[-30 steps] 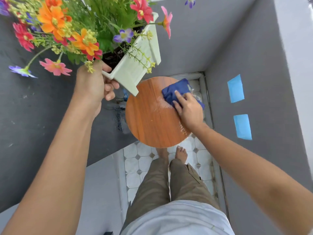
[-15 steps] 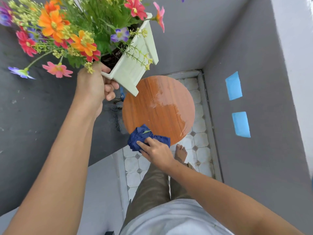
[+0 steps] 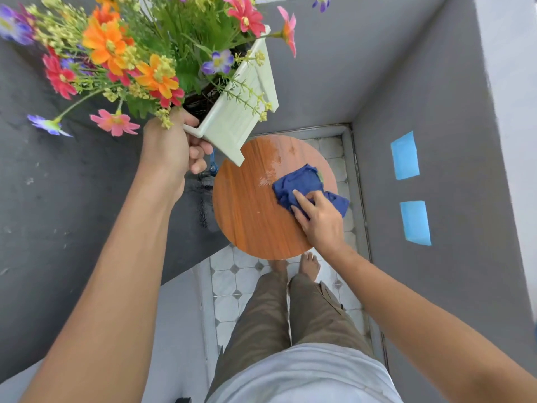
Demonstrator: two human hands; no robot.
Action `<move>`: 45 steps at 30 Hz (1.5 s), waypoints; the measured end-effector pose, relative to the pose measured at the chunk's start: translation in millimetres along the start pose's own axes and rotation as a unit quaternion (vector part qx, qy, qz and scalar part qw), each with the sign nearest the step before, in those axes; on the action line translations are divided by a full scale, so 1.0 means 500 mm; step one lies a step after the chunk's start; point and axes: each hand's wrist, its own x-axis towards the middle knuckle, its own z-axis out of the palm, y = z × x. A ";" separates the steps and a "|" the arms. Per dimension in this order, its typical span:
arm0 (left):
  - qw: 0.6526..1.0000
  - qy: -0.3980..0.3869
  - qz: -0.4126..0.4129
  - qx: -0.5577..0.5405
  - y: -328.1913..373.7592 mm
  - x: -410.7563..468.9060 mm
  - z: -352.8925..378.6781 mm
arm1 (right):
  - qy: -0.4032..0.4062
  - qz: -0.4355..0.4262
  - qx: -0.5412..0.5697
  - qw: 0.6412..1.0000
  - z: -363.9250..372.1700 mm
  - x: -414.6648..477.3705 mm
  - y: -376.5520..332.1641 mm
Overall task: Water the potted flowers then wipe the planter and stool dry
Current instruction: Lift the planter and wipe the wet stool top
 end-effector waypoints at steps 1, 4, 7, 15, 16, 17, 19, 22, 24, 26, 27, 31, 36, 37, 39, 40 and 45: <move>1.000 0.001 0.001 0.000 0.001 0.002 0.000 | -0.016 -0.030 0.018 0.999 0.007 -0.035 -0.019; 1.000 0.001 0.003 -0.001 0.002 0.008 0.004 | -0.088 -0.115 0.045 0.988 0.023 -0.126 -0.058; 1.000 0.004 -0.001 0.001 0.004 0.014 0.006 | -0.123 -0.143 0.039 0.981 0.017 -0.127 -0.047; 1.000 0.006 0.006 0.003 0.002 0.026 0.000 | 0.012 0.018 -0.020 1.000 -0.014 0.208 0.048; 1.000 0.007 0.005 0.001 0.000 0.028 0.000 | 0.016 0.020 -0.018 1.000 -0.004 0.238 0.030; 1.000 0.007 0.002 -0.001 -0.001 0.030 0.000 | 0.010 0.015 -0.010 1.000 0.009 0.258 0.005; 1.000 0.004 -0.003 -0.005 -0.004 0.031 0.003 | -0.009 -0.016 0.003 1.000 0.041 0.273 -0.057; 1.000 0.001 -0.004 -0.004 -0.008 0.031 0.002 | -0.040 -0.078 0.016 0.996 0.091 0.229 -0.147; 1.000 0.001 -0.004 -0.004 -0.010 0.030 -0.001 | -0.078 -0.140 0.033 0.987 0.106 0.158 -0.189; 1.000 0.001 -0.003 -0.005 -0.012 0.027 -0.006 | -0.132 -0.221 0.053 0.965 0.107 0.071 -0.205; 1.000 0.001 -0.002 -0.006 -0.014 0.027 -0.009 | -0.156 -0.258 0.057 0.952 0.104 0.027 -0.200; 1.000 -0.003 0.000 -0.003 -0.029 0.024 -0.021 | -0.202 -0.277 0.051 0.938 0.061 -0.097 -0.110; 1.000 -0.006 -0.013 0.024 -0.076 0.013 -0.029 | -0.100 -0.092 0.018 0.991 -0.021 -0.055 0.026; 0.999 -0.003 -0.017 0.029 -0.088 0.008 -0.027 | -0.079 -0.040 0.004 0.996 -0.029 -0.027 0.038; 0.999 0.003 -0.034 0.034 -0.115 -0.007 -0.020 | -0.045 0.036 -0.027 0.998 -0.037 0.026 0.041; 0.998 0.005 -0.046 0.034 -0.128 -0.018 -0.016 | -0.036 0.066 -0.033 0.997 -0.038 0.045 0.034; 0.995 0.004 -0.087 0.038 -0.192 -0.078 0.010 | -0.026 0.171 0.002 0.985 -0.014 0.043 -0.030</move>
